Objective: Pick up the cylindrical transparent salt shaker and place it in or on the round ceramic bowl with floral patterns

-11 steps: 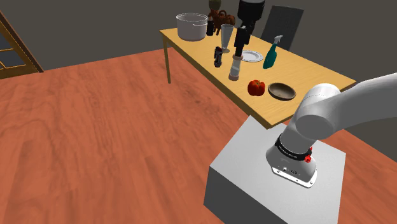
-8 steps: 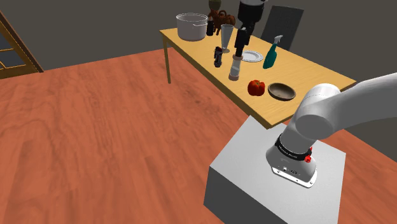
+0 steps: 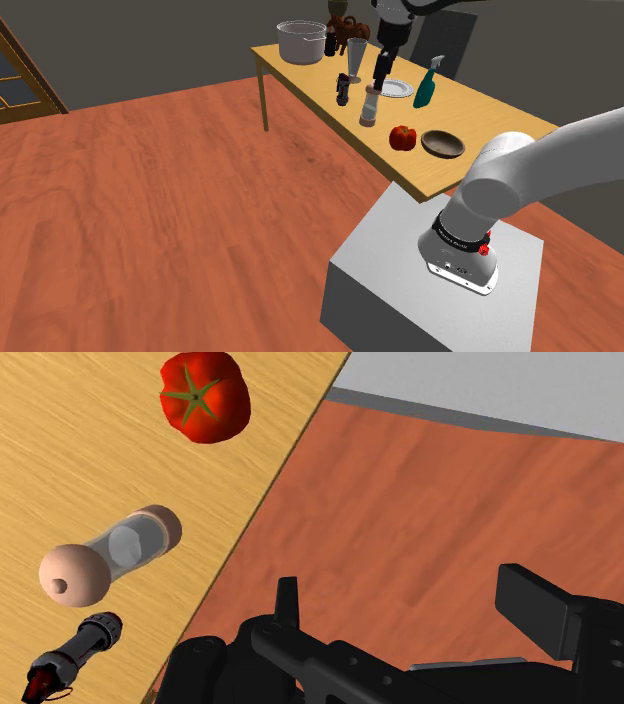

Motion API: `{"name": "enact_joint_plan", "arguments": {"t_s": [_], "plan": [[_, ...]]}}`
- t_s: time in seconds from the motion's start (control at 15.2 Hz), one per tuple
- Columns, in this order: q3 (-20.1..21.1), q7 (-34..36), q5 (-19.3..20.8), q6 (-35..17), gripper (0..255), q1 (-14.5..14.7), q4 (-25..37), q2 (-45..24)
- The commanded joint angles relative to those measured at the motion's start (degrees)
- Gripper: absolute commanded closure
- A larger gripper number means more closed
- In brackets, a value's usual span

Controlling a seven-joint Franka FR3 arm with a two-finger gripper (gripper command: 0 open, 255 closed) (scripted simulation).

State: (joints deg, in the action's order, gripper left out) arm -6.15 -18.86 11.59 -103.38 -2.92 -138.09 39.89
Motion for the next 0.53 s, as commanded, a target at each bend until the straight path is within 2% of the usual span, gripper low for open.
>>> {"name": "enact_joint_plan", "arguments": {"t_s": [0.0, 0.46], "plan": [[-2.4, -2.5, 1.3, -2.7, 0, -0.8, -0.4, -1.5], [-10.6, -10.9, 4.1, -12.8, 0, -2.5, 1.0, -10.4]]}}
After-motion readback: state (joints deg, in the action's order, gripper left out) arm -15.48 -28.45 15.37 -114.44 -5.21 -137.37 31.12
